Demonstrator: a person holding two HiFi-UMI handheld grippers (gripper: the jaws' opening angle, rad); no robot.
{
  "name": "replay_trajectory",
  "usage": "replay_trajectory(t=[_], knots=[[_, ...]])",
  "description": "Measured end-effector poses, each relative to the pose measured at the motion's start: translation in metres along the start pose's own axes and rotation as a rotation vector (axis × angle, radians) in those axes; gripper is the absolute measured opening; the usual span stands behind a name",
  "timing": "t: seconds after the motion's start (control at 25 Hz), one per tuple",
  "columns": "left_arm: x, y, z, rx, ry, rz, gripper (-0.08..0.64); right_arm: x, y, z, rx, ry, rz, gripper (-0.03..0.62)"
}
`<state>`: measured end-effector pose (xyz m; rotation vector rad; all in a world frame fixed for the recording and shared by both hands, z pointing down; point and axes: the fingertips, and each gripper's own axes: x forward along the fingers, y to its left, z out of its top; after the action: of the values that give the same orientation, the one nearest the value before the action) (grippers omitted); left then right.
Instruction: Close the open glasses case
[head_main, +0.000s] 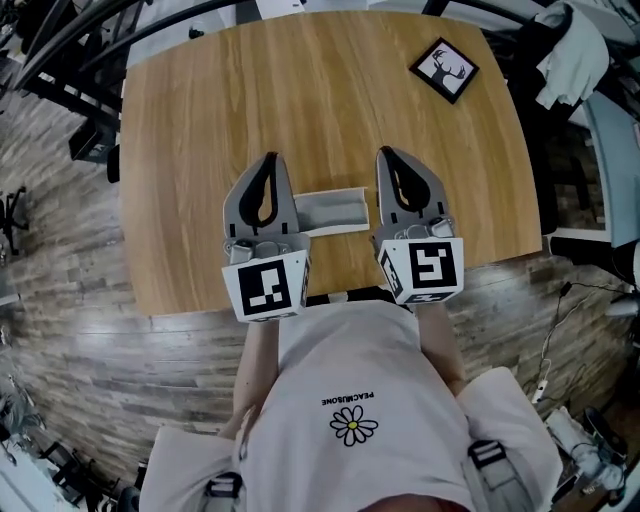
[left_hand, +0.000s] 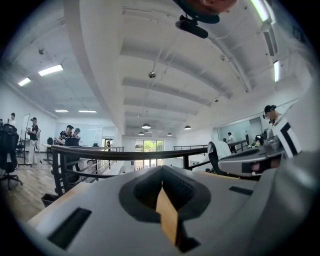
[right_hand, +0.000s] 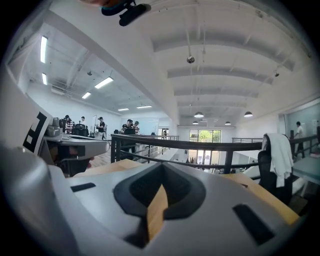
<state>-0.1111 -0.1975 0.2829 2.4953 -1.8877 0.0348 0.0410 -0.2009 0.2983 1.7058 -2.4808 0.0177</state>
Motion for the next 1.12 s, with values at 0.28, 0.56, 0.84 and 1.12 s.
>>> replay_trajectory(t=[0.28, 0.56, 0.84, 1.12], knots=[[-0.003, 0.003, 0.011, -0.009, -0.029, 0.036, 0.017, 0.009, 0.005, 0.002, -0.024, -0.009, 0.055, 0.006], [0.001, 0.004, 0.006, -0.019, -0.027, 0.039, 0.020, 0.004, 0.006, -0.004, -0.039, 0.012, 0.065, 0.006], [0.014, -0.018, -0.007, -0.066, 0.010, -0.091, 0.219, -0.003, -0.003, -0.008, -0.034, 0.025, 0.048, 0.006], [0.021, -0.039, -0.048, -0.098, 0.128, -0.176, 0.233, -0.011, -0.008, -0.020, -0.028, 0.055, 0.031, 0.006]])
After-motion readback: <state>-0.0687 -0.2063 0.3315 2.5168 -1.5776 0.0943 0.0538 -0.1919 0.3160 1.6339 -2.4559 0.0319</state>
